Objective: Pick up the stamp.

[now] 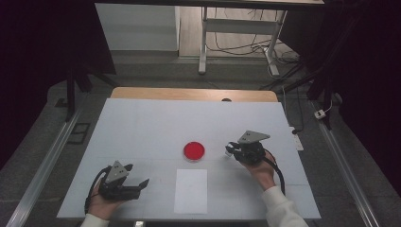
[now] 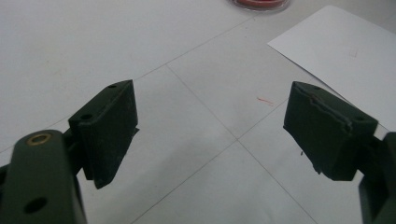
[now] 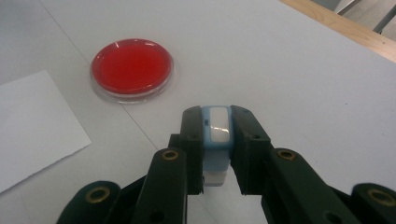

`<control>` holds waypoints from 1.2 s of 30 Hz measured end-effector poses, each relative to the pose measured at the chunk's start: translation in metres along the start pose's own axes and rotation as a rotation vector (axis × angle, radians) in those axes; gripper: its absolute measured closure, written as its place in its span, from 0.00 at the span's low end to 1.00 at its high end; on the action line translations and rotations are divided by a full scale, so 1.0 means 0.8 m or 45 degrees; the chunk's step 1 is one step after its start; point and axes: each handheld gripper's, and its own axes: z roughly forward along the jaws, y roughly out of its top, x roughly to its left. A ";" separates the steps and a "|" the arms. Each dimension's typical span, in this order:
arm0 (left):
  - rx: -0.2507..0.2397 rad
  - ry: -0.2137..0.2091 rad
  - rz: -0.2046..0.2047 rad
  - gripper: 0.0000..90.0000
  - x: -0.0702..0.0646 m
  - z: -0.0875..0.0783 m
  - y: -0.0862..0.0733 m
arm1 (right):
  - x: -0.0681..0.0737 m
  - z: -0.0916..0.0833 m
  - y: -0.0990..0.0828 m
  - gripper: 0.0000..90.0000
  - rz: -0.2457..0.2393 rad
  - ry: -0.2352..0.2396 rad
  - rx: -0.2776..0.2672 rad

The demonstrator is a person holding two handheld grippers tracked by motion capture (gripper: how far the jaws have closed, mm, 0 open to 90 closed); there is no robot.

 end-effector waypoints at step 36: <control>0.006 0.005 0.002 0.20 0.001 0.001 -0.001 | 0.018 -0.025 0.024 0.83 0.071 0.111 -0.165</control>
